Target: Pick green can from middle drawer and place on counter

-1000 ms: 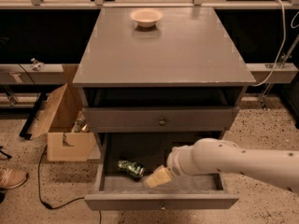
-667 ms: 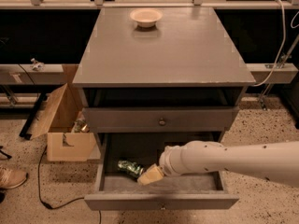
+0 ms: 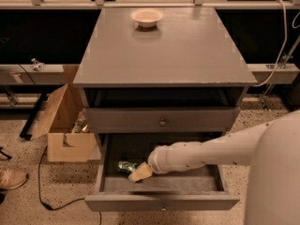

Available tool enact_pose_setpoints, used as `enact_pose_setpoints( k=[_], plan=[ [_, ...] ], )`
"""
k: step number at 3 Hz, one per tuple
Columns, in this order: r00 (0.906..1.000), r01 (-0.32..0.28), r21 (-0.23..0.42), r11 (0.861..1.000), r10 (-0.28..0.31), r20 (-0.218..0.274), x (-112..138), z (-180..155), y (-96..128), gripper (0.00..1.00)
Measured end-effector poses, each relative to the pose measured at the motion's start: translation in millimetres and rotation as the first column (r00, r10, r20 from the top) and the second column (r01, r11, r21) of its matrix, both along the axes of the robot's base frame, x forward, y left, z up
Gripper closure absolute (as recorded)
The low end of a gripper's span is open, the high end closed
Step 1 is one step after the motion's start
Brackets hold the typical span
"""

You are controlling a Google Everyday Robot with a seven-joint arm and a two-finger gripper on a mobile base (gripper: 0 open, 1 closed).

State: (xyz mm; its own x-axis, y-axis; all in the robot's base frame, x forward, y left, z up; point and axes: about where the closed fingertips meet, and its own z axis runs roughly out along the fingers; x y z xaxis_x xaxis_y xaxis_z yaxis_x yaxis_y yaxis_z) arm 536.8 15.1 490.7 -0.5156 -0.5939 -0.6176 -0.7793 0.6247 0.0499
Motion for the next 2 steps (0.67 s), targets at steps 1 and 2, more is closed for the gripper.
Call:
enact_pose_setpoints(
  k=[1,2],
  plan=[
    [0.9998,-0.016,0.0,1.0,0.016,0.01,9.7,-24.9,19.9,0.0],
    [0.9993,-0.032,0.011,0.999,0.032,0.018,18.3,-46.3,39.6,0.0]
  ],
)
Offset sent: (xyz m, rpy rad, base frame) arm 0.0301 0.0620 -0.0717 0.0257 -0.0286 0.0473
